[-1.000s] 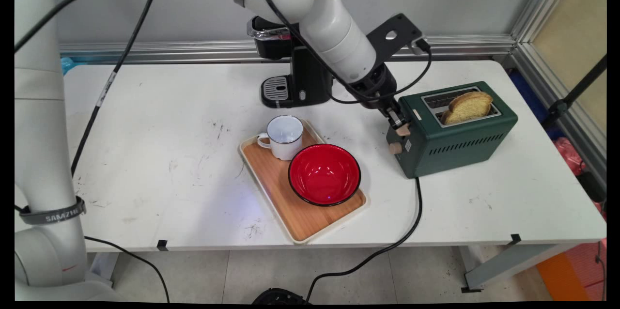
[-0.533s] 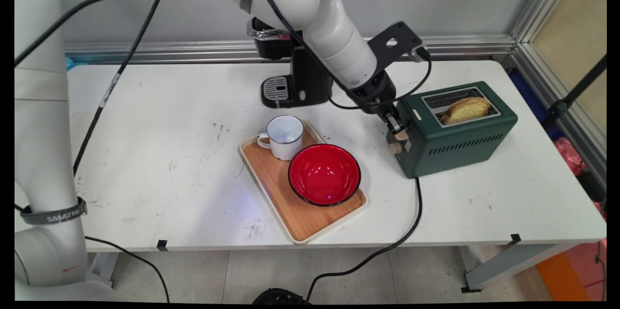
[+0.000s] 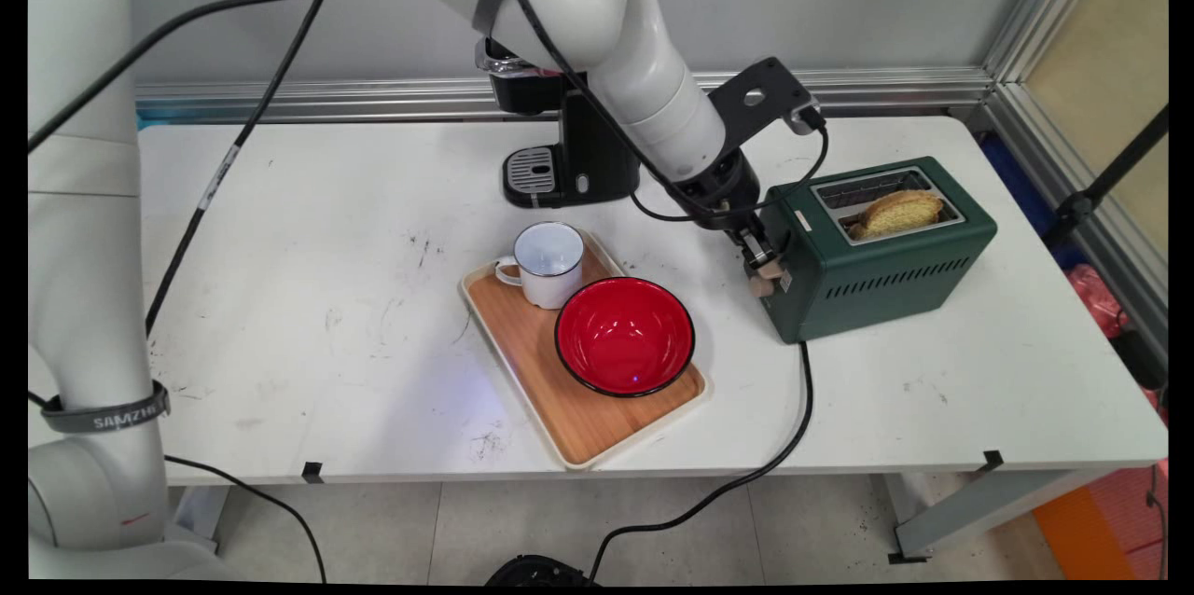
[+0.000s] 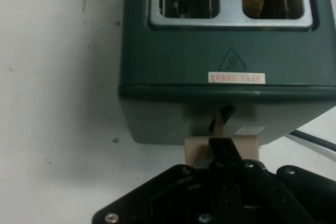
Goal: Press the toaster switch
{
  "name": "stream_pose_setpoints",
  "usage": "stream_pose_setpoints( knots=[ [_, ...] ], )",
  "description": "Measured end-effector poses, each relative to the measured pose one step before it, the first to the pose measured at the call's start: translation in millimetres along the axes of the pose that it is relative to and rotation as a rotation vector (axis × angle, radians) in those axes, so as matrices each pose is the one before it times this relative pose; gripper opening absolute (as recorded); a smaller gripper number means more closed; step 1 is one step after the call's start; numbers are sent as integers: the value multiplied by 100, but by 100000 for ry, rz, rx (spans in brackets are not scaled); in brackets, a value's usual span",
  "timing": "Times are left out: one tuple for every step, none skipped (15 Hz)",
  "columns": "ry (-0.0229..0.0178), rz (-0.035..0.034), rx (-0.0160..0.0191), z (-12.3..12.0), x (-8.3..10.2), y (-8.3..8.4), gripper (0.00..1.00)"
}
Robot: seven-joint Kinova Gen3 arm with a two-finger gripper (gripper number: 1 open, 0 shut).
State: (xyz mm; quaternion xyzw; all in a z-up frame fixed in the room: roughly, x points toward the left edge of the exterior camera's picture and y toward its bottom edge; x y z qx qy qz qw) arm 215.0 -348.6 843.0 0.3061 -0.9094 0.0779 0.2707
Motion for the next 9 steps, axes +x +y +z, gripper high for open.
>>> stream_pose_setpoints(
  knots=[
    [-196,73,-34,117,-24,-4,0],
    [-237,90,-33,157,-28,-1,0],
    [-167,90,-16,117,-18,-6,0],
    [-159,60,2,109,-21,-17,0],
    [-164,76,-8,125,-18,-23,0],
    [-170,91,-53,112,-29,-2,0],
    [-140,53,-54,89,-28,-5,0],
    [-100,37,-41,57,-20,-3,0],
    [-122,77,-50,76,-20,0,0]
  ],
)
